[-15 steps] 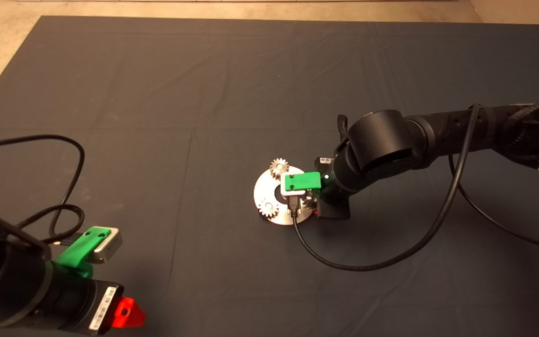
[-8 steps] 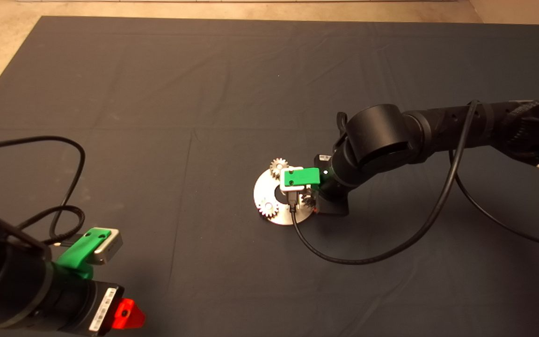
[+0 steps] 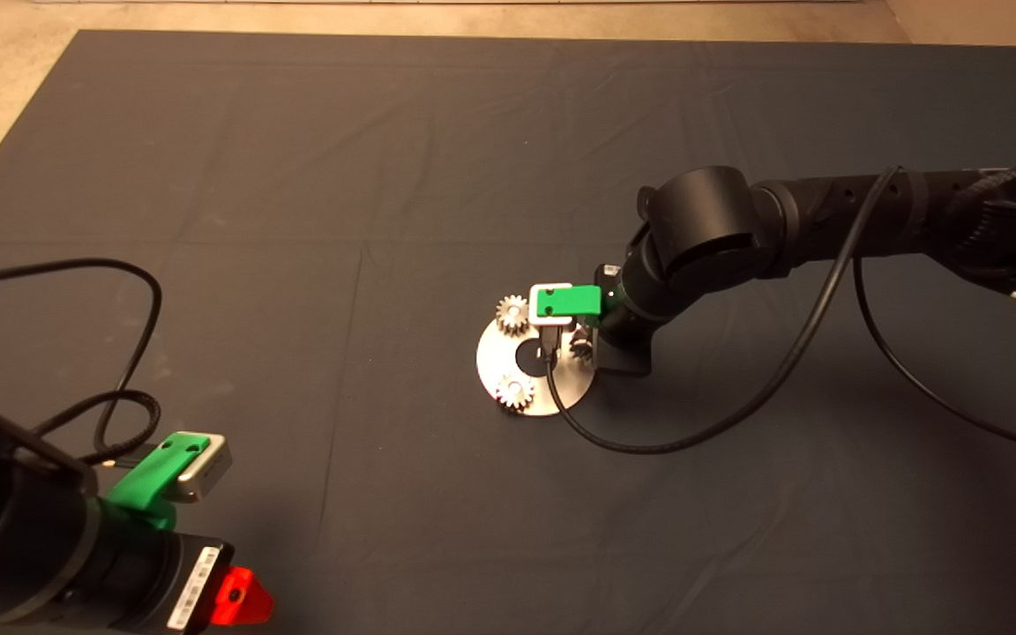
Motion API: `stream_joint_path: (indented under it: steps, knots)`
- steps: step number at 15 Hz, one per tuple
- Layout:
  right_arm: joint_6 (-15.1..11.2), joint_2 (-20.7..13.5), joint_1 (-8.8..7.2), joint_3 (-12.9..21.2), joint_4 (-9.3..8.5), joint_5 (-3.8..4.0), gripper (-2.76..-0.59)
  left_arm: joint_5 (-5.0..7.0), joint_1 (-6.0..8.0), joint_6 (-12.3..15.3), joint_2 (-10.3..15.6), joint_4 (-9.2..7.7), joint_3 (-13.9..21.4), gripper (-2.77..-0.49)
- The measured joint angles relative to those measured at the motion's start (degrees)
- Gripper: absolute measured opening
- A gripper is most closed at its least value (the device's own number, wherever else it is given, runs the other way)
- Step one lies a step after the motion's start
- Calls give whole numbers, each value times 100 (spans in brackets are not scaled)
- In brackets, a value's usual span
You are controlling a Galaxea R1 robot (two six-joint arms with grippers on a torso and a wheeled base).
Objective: Install three planetary gears onto the carrier pins
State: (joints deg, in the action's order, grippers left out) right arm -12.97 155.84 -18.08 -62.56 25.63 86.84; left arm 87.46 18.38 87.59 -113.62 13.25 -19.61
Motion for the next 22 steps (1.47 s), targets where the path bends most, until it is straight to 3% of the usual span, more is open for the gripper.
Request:
stream_joint_path:
  steps: [2,3,5,9,14,22]
  knots:
    - [0,-59,-152,-39,-382,87,-234,-2,-3,0,0,0,0,-50]
    - [0,-67,-240,-48,-492,111,-234,-2,-17,0,-2,0,0,-50]
    - [0,-61,-322,-50,-683,87,-234,-2,-30,0,0,0,0,-50]
    - [-48,-57,-322,-50,-1059,94,-234,-2,-30,0,0,0,0,-50]
    - [-194,-17,-322,-132,-1221,86,-234,-2,-33,0,0,0,0,-50]
    - [-276,306,-315,-321,-1190,83,-234,-2,-61,0,-5,0,0,-50]
